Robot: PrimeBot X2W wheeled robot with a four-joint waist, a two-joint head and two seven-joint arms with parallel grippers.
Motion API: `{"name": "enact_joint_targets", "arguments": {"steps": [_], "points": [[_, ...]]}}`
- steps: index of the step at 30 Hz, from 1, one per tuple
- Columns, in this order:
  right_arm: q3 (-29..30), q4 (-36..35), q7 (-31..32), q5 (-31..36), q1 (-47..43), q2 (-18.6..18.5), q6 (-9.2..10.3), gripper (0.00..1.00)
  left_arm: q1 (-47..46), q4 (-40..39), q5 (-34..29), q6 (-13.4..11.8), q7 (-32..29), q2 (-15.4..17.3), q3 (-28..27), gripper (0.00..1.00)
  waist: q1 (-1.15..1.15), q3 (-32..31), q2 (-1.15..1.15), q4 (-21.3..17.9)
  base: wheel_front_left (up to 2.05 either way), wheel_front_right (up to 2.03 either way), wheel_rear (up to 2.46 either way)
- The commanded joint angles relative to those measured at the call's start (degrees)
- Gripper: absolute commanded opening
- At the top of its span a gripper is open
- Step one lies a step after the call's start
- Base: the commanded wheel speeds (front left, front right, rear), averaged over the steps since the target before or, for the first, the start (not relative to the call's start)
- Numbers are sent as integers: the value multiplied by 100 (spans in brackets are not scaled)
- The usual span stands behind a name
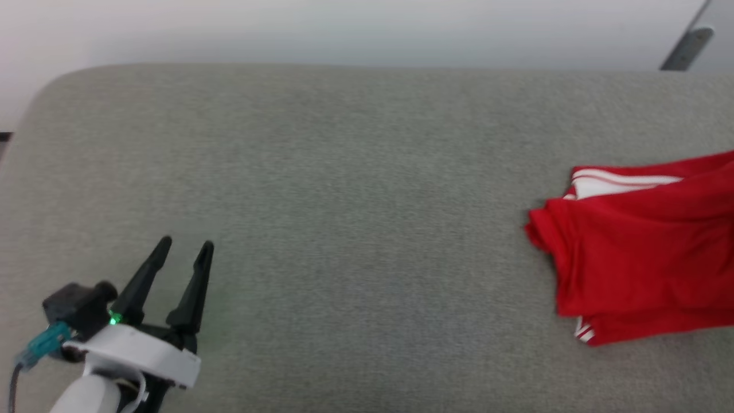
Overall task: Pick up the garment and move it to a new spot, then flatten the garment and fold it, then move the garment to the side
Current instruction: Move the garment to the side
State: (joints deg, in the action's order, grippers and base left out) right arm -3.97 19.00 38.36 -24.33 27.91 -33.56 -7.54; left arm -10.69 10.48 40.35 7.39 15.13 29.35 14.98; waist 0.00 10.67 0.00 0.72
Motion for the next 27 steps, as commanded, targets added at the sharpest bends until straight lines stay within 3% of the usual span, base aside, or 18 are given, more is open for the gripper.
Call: {"name": "enact_joint_targets", "arguments": {"steps": [1, 16, 27], "points": [[0, -10, -59, 108, 130, -113, 12, 0, -173, -1, -3, 10, -3, 10, 87, 100, 0, 320, 0, -393, 0, 0, 0], [-358, 707, -928, 556, 1206, -692, 12, 0, -1158, -70, 172, 11, -3, 411, 854, 100, 0, 1095, 0, -1384, 0, 0, 0], [-362, 1552, -1761, 931, 1729, -760, 12, 0, -1776, -32, 276, 11, -3, 571, 1417, 100, 0, 1468, 0, -1549, 0, 0, 0]]}}
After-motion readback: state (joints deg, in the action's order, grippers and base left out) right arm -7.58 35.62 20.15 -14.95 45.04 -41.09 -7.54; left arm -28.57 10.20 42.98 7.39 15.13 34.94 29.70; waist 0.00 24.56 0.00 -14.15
